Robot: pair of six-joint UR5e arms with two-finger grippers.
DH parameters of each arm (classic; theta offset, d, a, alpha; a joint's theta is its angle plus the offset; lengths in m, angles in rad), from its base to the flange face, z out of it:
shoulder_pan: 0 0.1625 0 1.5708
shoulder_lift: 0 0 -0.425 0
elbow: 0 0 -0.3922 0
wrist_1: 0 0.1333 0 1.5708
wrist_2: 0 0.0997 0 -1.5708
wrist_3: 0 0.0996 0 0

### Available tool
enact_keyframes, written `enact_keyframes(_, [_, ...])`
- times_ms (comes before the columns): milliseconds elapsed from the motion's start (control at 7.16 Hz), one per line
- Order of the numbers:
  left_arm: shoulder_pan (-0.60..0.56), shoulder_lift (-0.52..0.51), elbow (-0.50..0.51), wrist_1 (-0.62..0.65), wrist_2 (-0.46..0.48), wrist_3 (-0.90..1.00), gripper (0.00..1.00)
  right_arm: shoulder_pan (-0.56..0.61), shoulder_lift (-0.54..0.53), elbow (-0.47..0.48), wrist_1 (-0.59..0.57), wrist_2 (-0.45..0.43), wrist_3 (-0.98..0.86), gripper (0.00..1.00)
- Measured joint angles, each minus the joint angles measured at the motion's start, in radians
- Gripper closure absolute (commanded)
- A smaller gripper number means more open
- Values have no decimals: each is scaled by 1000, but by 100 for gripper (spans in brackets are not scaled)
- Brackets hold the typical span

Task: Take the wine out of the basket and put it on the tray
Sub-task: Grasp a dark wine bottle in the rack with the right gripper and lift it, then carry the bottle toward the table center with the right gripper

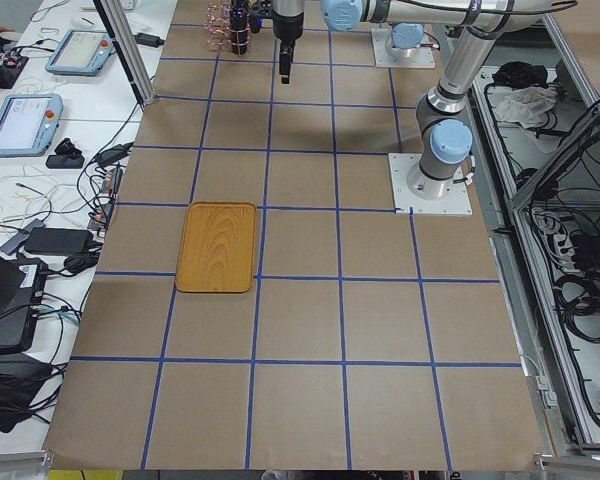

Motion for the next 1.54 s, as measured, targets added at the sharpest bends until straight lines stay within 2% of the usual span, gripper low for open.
enact_keyframes(419, [0,0,0,0,0,1,0,7,-6,-4,1,11,11,100])
enact_keyframes(699, [0,0,0,0,1,1,0,16,-56,-14,19,14,14,100])
enact_keyframes(978, [0,0,0,0,1,1,0,19,-144,-30,115,8,14,100])
enact_keyframes(1257, [1,1,0,1,2,1,0,21,-248,-45,271,-23,16,100])
enact_keyframes(1537, [4,2,2,2,3,1,0,41,-328,-13,389,-49,76,100])
